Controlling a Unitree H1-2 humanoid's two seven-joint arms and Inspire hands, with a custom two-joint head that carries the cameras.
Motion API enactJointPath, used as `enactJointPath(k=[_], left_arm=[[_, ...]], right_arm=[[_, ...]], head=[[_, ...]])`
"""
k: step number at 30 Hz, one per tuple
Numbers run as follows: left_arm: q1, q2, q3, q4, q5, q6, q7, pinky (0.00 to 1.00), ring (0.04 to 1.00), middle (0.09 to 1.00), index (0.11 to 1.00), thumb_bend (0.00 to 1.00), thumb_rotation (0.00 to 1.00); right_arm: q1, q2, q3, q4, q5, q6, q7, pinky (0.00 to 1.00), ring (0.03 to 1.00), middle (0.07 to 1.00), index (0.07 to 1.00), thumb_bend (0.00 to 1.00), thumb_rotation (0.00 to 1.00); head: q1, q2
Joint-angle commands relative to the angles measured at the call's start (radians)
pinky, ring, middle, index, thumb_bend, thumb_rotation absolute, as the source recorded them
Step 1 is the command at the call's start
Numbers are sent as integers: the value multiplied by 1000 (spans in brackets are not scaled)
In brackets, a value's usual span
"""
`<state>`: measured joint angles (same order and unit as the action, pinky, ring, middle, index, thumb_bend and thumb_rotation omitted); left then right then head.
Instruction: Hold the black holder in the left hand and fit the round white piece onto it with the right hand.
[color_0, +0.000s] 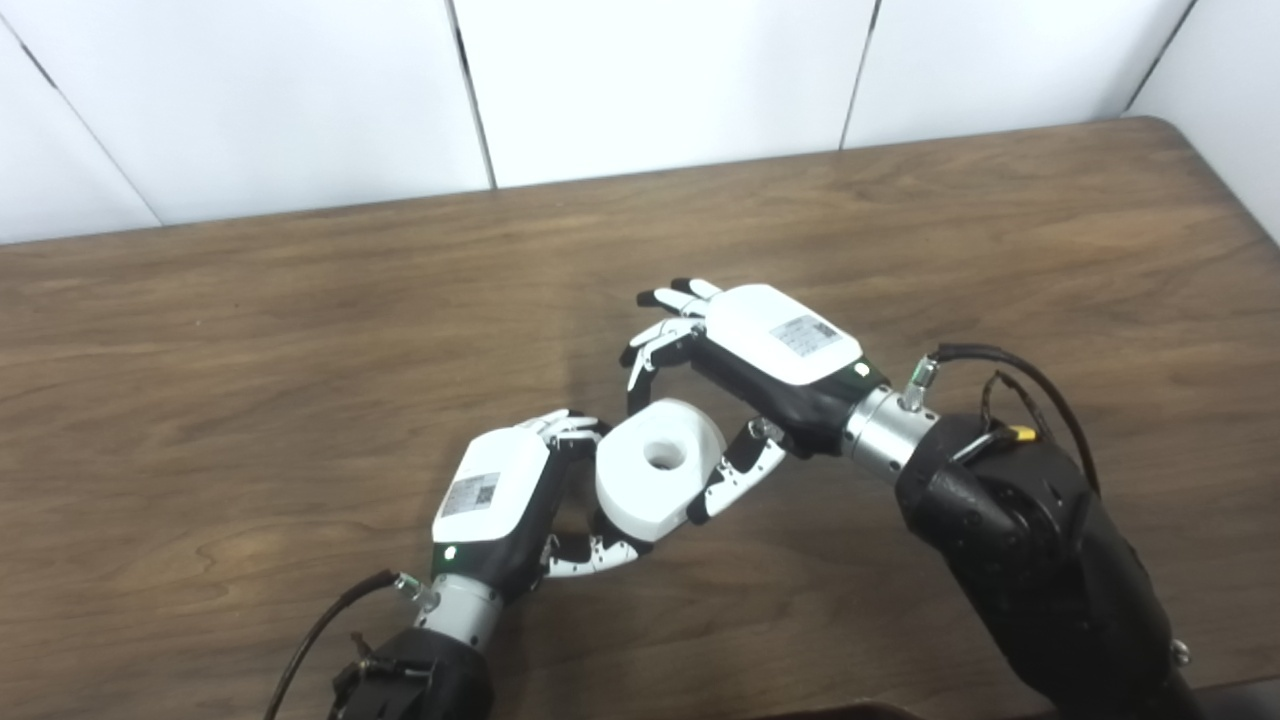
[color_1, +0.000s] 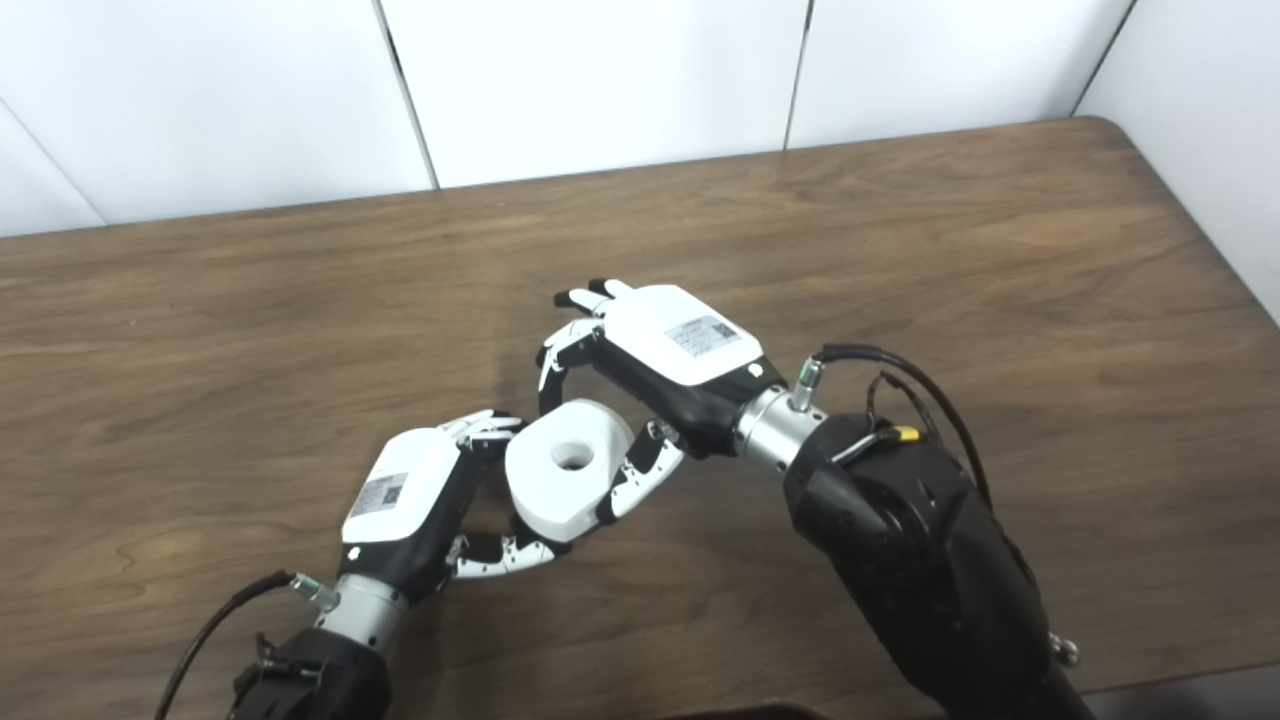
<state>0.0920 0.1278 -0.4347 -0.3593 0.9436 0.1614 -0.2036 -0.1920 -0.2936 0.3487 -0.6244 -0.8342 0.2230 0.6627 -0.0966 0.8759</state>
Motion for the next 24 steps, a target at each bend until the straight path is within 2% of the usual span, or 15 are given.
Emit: enactJointPath(k=[1, 14, 22, 23, 24], left_arm=[[3, -6, -25, -8, 1, 0, -41, 854, 866, 786, 486, 520, 51], [2, -4, -27, -13, 3, 7, -48, 853, 868, 787, 486, 519, 52], [3, -2, -30, -13, -1, 12, -47, 853, 868, 788, 486, 519, 52], [3, -2, -30, -14, 0, 13, -47, 853, 868, 788, 486, 519, 52], [3, -2, -30, -14, 0, 13, -47, 853, 868, 788, 486, 519, 52]], right_arm=[[13, -12, 23, 19, -14, -30, 13, 1000, 944, 774, 483, 523, 132], [12, -23, 33, 18, -25, -24, 23, 1000, 944, 775, 488, 525, 140], [7, -24, 40, 9, -36, 12, 69, 1000, 972, 802, 492, 524, 151], [5, -25, 41, 6, -40, 19, 80, 1000, 977, 808, 555, 707, 199], [3, -27, 44, 4, -46, 25, 93, 1000, 982, 820, 602, 811, 231]], head=[[0, 1], [1, 6], [0, 5], [0, 5], [0, 5]])
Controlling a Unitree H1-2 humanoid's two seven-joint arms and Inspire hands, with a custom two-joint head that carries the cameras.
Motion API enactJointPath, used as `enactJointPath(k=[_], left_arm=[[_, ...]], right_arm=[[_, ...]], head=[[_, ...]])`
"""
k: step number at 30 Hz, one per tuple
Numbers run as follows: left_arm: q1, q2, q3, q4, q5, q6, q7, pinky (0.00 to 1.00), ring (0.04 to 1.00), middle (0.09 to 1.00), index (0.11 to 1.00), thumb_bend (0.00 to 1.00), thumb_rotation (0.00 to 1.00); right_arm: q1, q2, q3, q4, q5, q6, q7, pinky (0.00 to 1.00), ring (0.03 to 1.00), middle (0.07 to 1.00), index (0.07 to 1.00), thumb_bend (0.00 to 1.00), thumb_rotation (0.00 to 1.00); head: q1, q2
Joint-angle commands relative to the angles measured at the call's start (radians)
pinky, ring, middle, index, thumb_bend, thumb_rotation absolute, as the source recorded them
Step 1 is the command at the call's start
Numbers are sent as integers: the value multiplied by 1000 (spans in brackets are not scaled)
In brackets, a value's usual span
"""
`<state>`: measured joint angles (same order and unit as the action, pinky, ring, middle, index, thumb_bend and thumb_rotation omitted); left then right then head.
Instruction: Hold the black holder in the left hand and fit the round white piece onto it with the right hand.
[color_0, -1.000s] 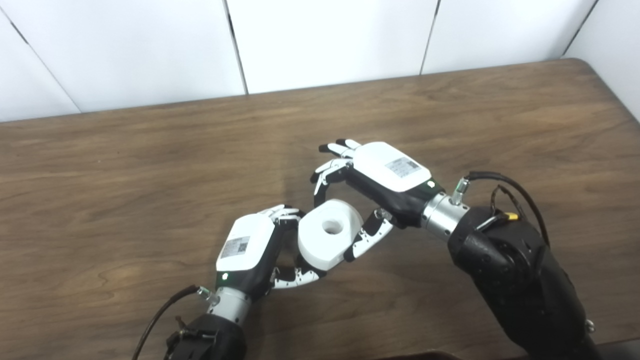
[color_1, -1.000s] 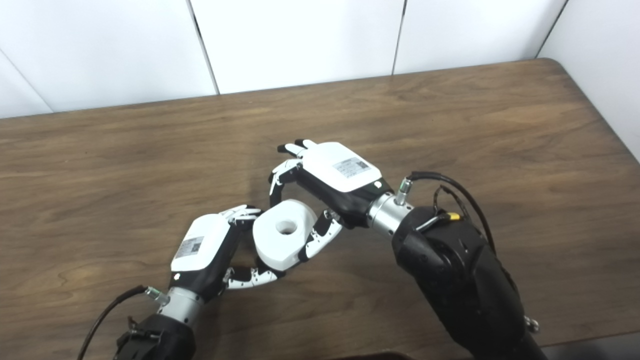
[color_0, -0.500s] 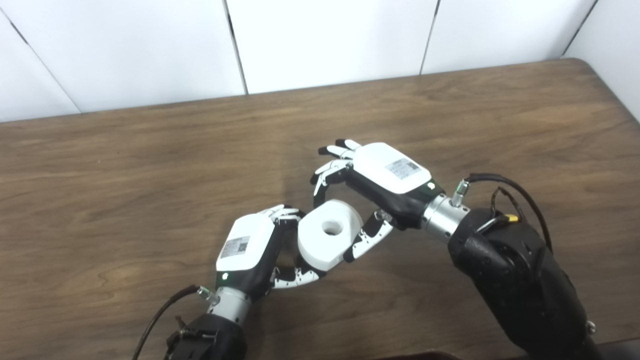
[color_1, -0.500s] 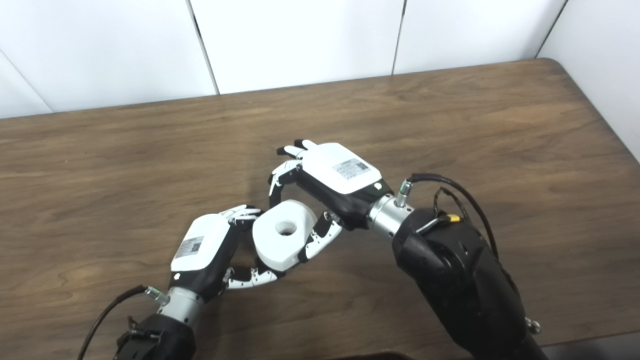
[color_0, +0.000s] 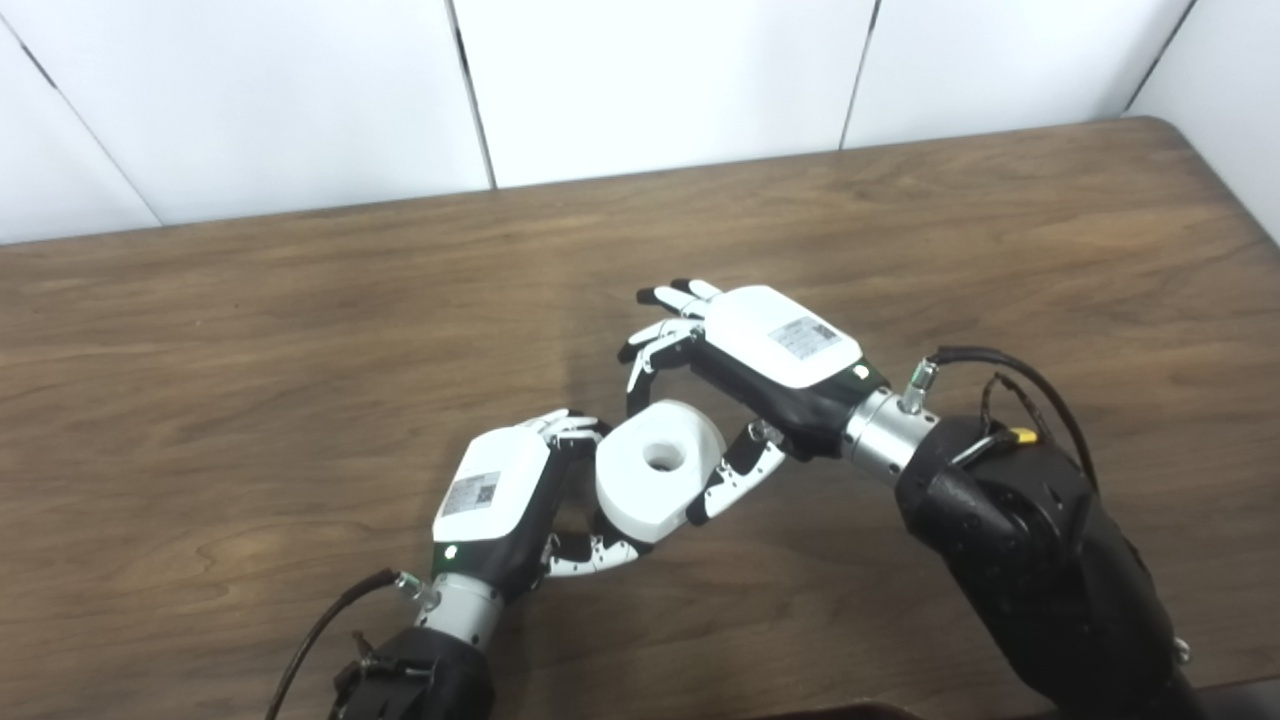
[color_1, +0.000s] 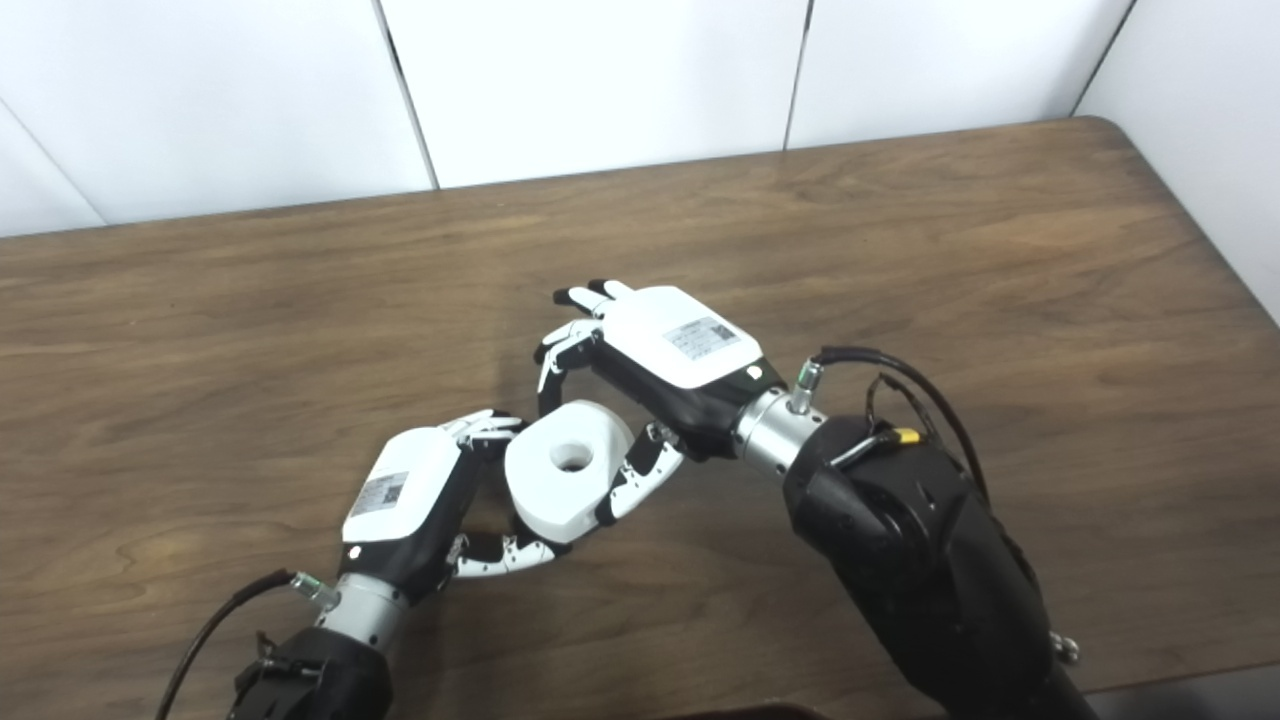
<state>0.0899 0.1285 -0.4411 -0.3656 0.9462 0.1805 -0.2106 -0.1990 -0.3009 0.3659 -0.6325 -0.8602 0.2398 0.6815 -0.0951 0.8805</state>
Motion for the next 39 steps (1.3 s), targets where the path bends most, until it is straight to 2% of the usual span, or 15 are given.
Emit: enactJointPath(k=[1, 4, 13, 30, 39], left_arm=[[5, -2, -24, -7, -2, -6, -40, 852, 868, 787, 486, 519, 52], [5, -2, -25, -7, -4, -7, -38, 854, 869, 787, 486, 519, 52], [3, 4, -28, -5, -5, -8, -35, 849, 865, 786, 486, 519, 51], [-1, 7, -29, 0, 0, -5, -39, 855, 866, 786, 487, 519, 51], [-6, 11, -24, 32, -7, -13, -22, 848, 867, 786, 487, 519, 51]], right_arm=[[8, -21, 30, 9, -28, 10, 85, 1000, 990, 844, 663, 889, 262], [5, -25, 34, 4, -48, 10, 110, 1000, 999, 897, 754, 968, 292], [5, -16, 35, -9, -67, 18, 134, 1000, 1000, 917, 824, 983, 295], [2, -11, 25, -14, -66, 22, 141, 1000, 1000, 910, 806, 977, 290], [2, -3, 26, -16, -71, 8, 137, 1000, 1000, 915, 809, 975, 284]], head=[[-1, 0], [0, 2], [-1, 4], [-3, 4], [-7, -11]])
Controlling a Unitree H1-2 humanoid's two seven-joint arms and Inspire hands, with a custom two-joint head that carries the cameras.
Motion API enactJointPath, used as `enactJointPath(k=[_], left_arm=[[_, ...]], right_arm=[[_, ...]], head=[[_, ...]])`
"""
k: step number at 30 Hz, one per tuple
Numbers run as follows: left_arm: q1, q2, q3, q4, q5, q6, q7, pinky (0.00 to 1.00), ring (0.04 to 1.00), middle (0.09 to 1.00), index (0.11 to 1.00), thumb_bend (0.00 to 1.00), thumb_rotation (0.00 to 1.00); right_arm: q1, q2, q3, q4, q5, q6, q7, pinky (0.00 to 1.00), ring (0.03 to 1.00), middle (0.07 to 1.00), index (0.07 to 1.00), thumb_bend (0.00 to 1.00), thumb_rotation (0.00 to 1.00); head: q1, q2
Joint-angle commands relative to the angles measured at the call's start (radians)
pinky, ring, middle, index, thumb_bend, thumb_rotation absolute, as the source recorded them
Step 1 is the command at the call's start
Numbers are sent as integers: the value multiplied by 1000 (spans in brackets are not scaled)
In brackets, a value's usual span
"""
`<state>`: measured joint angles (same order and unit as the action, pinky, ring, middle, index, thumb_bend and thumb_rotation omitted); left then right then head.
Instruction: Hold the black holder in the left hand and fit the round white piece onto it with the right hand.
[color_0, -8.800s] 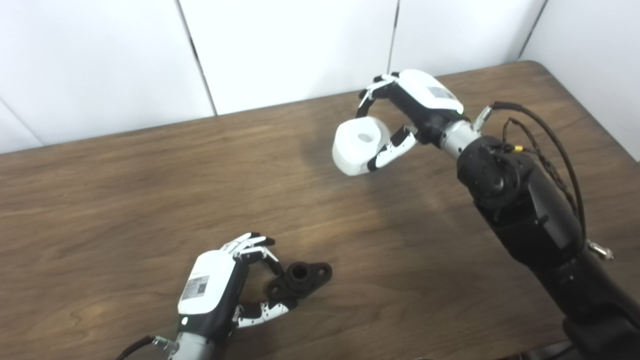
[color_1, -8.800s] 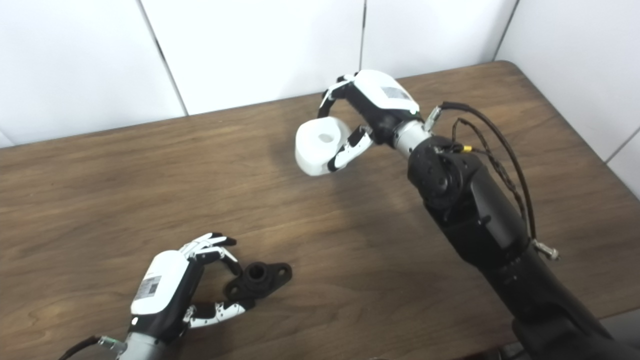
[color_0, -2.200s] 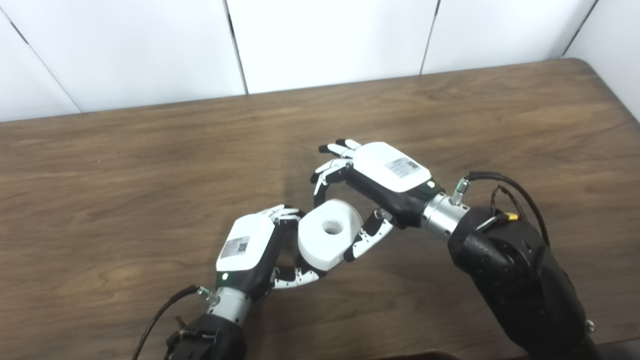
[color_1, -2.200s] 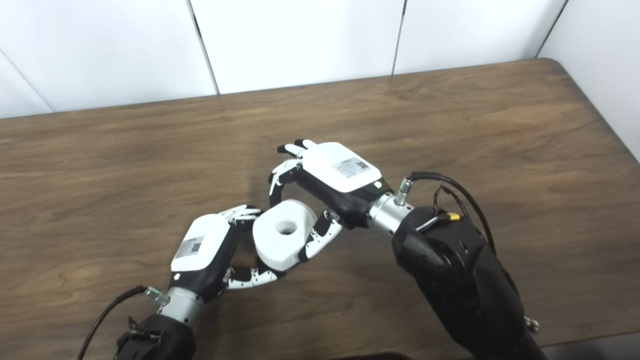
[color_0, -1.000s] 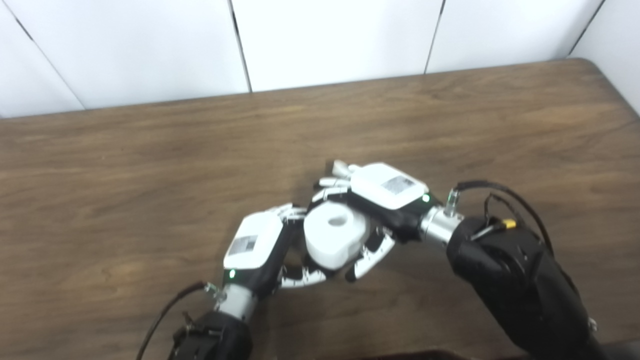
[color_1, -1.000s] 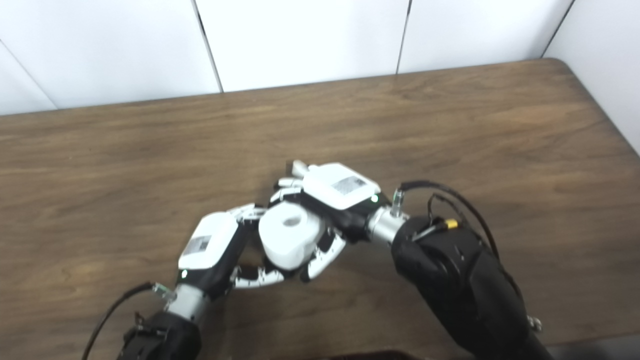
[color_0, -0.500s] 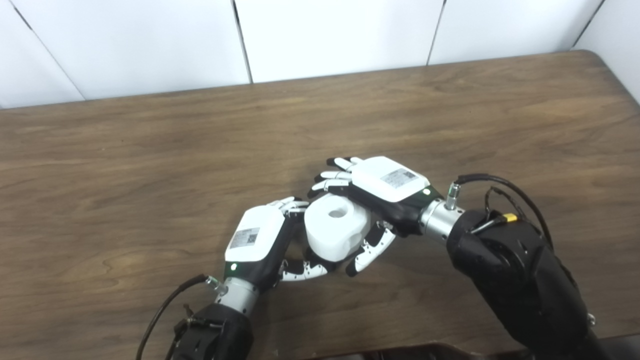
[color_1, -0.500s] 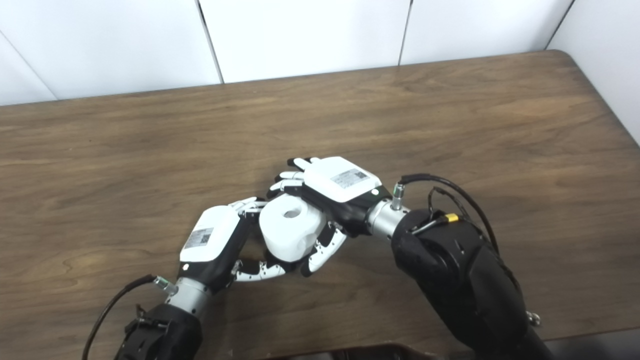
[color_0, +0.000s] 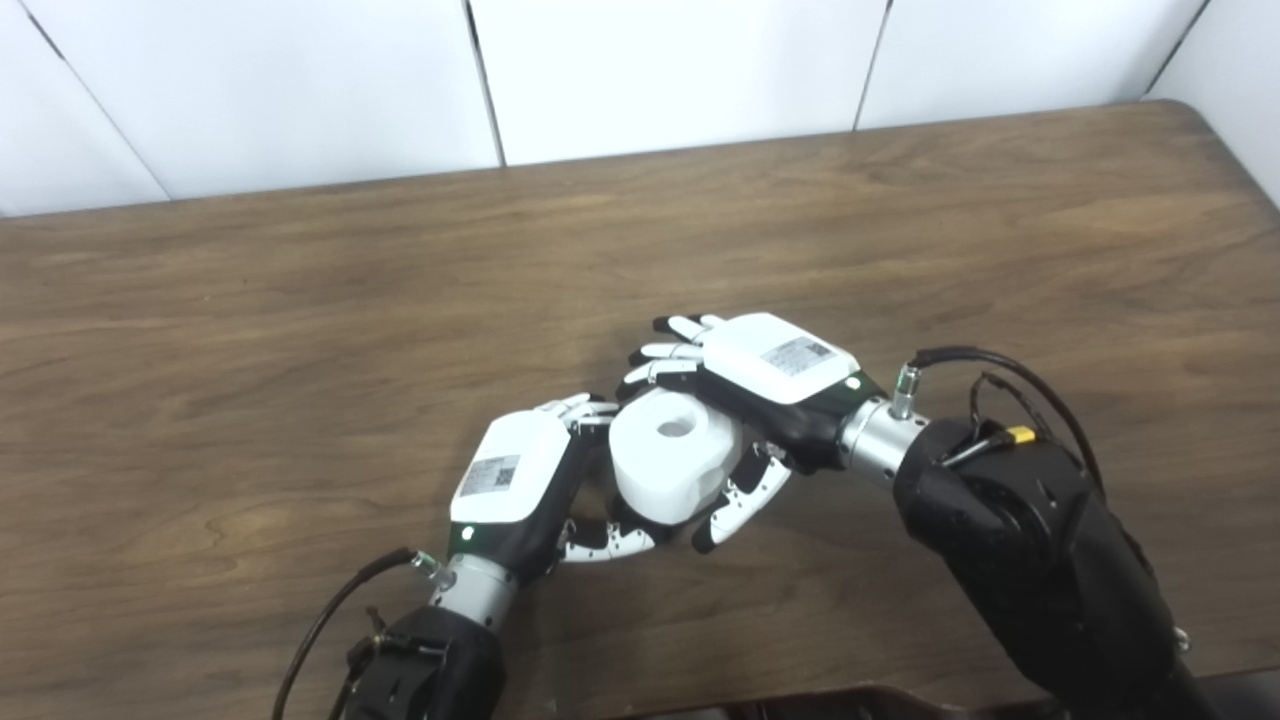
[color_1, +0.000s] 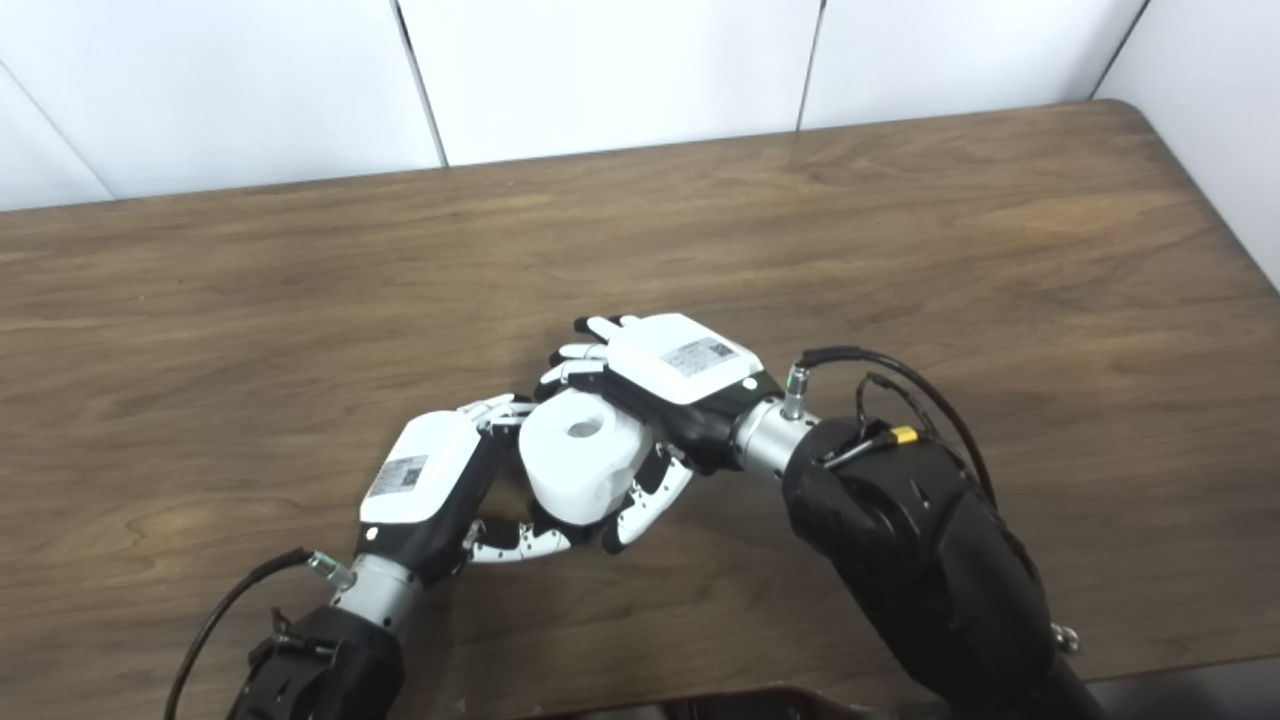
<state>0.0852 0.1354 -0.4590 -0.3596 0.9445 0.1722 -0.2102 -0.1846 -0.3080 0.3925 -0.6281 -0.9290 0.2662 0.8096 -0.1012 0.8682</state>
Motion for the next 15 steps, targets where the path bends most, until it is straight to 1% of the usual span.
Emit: enactJointPath(k=[1, 5, 10, 15], left_arm=[[-3, 4, -4, 31, -8, -7, -19, 848, 866, 785, 487, 519, 51], [-12, 6, 1, 51, -10, -14, -18, 855, 868, 788, 487, 518, 50], [-15, 6, 6, 74, 4, -16, -7, 854, 870, 788, 488, 518, 50], [-18, 9, 7, 93, -7, -28, 8, 854, 868, 785, 488, 518, 50]], right_arm=[[-14, 5, 0, -20, -2, -18, 8, 1000, 1000, 916, 812, 975, 284], [-22, 10, -1, -20, -6, -14, 14, 1000, 1000, 917, 824, 975, 284], [-30, 21, -5, -26, -12, -12, 19, 1000, 1000, 920, 837, 979, 283], [-37, 23, -4, -26, -25, -19, 23, 1000, 1000, 923, 844, 972, 289]], head=[[-2, 5], [0, 9], [4, -13], [9, -16]])
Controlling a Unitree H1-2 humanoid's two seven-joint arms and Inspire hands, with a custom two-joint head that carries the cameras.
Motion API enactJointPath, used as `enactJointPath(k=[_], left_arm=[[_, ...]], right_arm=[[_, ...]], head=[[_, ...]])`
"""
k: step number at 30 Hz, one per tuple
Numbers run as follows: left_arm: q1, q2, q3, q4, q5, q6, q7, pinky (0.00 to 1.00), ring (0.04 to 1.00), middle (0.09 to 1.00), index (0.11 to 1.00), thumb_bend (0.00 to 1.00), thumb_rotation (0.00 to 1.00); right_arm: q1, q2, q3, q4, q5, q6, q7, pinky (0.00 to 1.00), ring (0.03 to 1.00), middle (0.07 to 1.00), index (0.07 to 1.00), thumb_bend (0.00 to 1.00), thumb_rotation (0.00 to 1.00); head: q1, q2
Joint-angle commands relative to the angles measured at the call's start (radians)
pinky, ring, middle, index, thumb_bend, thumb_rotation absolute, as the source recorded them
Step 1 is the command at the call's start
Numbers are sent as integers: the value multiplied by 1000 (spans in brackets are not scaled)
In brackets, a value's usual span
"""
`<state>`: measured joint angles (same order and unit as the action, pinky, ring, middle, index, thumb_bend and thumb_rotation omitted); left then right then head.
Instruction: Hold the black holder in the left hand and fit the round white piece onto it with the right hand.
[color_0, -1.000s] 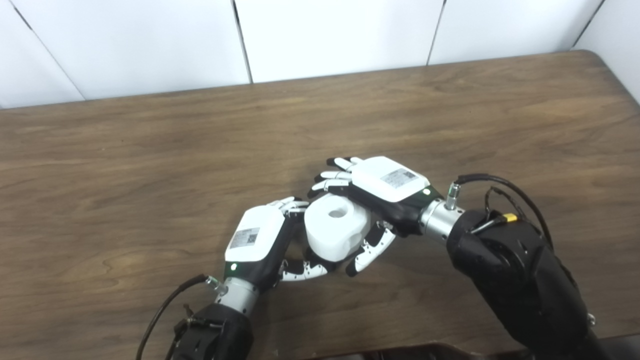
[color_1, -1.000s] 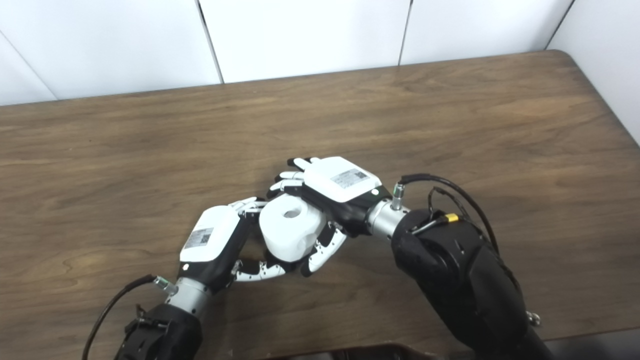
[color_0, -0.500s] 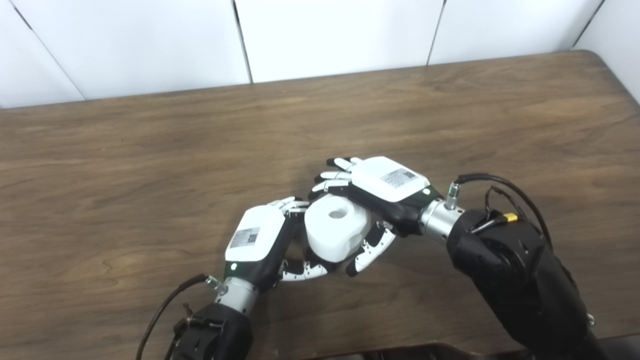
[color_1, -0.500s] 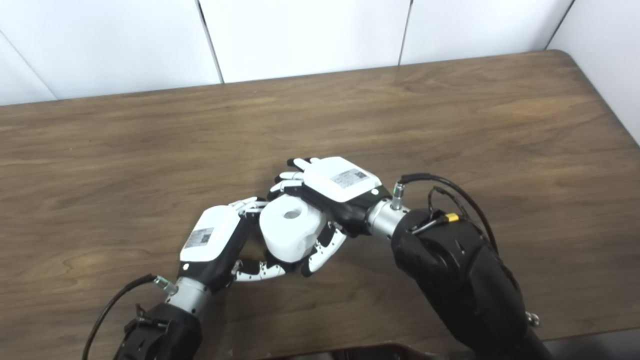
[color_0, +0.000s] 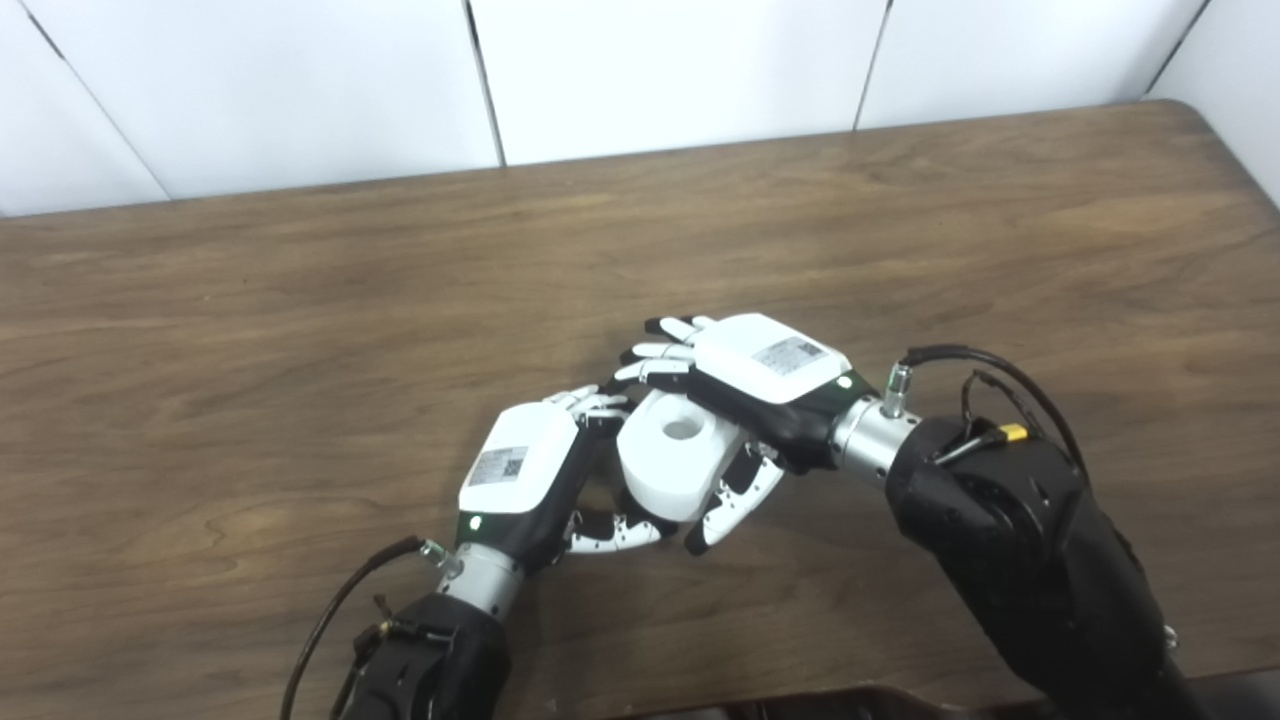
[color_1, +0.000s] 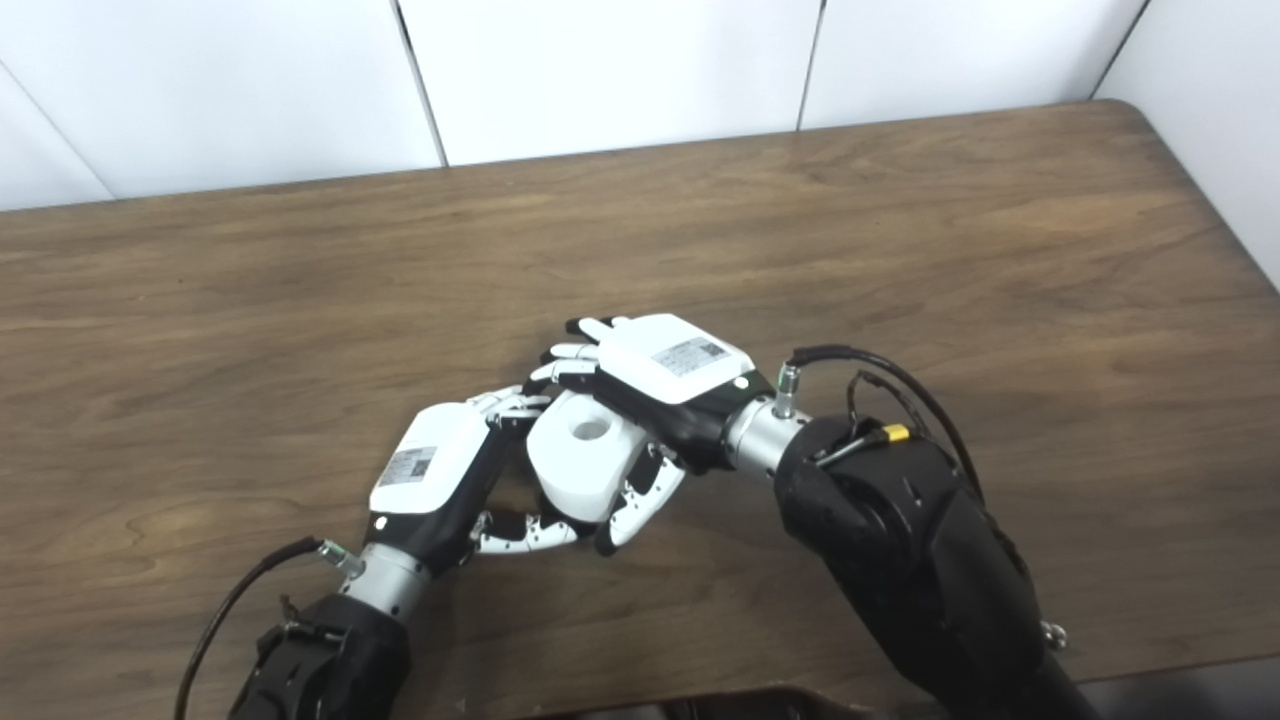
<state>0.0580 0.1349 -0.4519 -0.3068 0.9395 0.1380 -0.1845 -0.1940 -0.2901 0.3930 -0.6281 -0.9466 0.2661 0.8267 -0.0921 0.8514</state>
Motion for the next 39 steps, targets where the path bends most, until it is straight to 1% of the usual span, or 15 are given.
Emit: enactJointPath(k=[1, 5, 15, 32, 37, 39], left_arm=[[7, 10, 0, 44, -5, 3, -15, 854, 867, 784, 487, 518, 49], [5, 12, 0, 60, -6, -5, -2, 856, 866, 782, 487, 519, 49], [11, 16, 7, 56, -15, -13, -1, 853, 864, 781, 487, 519, 49], [15, 16, 9, 47, -14, -10, -7, 852, 863, 781, 487, 519, 50], [14, 16, 8, 47, -13, -10, -6, 851, 861, 780, 487, 519, 50], [15, 16, 8, 45, -11, -9, -7, 853, 861, 780, 487, 519, 50]], right_arm=[[-29, 5, -5, -26, -9, -19, 8, 1000, 1000, 923, 843, 974, 287], [-30, 9, -4, -19, -12, -20, 7, 1000, 1000, 922, 849, 975, 285], [-32, 25, -1, -17, -23, -23, 2, 1000, 1000, 920, 862, 977, 286], [-31, 28, -12, -34, -30, -19, 25, 1000, 1000, 921, 872, 970, 304], [-34, 31, -18, -56, -30, -12, 50, 1000, 1000, 922, 872, 968, 305], [-35, 31, -23, -68, -30, -7, 63, 1000, 1000, 922, 873, 970, 302]], head=[[0, 1], [-2, -13], [-15, -20], [-14, -14], [-14, -13], [-15, -6]])
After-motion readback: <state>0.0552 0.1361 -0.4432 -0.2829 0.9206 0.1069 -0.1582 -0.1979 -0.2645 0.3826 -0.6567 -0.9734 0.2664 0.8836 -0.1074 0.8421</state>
